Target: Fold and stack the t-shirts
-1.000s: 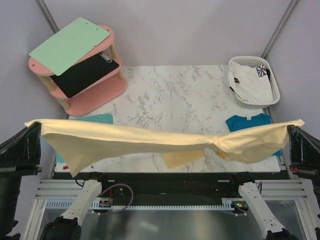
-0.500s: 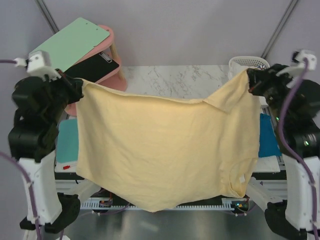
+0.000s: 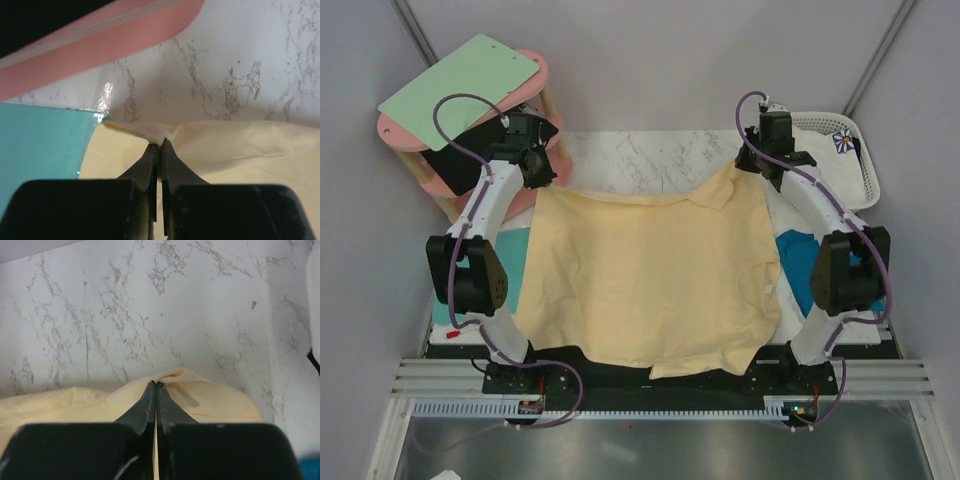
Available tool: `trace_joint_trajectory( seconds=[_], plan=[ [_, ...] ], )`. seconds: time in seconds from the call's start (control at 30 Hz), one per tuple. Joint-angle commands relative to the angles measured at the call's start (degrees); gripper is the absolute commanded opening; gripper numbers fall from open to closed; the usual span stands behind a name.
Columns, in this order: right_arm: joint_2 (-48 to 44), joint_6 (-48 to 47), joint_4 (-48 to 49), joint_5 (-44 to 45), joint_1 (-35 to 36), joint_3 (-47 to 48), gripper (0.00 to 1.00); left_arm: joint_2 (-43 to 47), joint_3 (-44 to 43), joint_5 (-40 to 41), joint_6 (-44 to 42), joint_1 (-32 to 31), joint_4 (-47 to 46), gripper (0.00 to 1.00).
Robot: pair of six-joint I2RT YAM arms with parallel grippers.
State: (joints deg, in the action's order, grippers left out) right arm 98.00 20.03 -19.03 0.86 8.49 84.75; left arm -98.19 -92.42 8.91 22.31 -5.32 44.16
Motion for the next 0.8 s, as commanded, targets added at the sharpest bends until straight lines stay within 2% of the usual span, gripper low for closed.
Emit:
trace_joint_trajectory(
  seconds=[0.0,0.13,0.3,0.47,0.67,0.77],
  plan=[
    [11.41,-0.35,6.11,-0.77,-0.23,11.73,0.0,-7.53,-9.52,2.96,0.99,0.57,-3.47,0.02],
    [18.28,0.62,4.0,-2.53,-0.32,22.36,0.0,-11.58,-16.98,3.22,0.46,1.8,-1.63,0.02],
    [17.94,1.5,3.65,-3.15,-0.49,25.2,0.0,-8.87,-16.48,3.57,-0.5,3.04,-1.62,0.02],
    [11.97,2.2,4.09,-3.85,-0.49,18.36,0.0,-5.61,-11.83,3.49,-1.74,3.12,-1.71,0.02],
    [1.51,4.4,3.21,-5.96,-0.67,3.69,0.0,0.19,-0.15,3.04,-1.3,3.21,-2.15,0.02],
    [-3.59,4.67,1.72,-7.8,-0.67,-1.51,0.0,2.39,2.32,3.75,-1.65,3.21,-2.15,0.02]
  ],
)
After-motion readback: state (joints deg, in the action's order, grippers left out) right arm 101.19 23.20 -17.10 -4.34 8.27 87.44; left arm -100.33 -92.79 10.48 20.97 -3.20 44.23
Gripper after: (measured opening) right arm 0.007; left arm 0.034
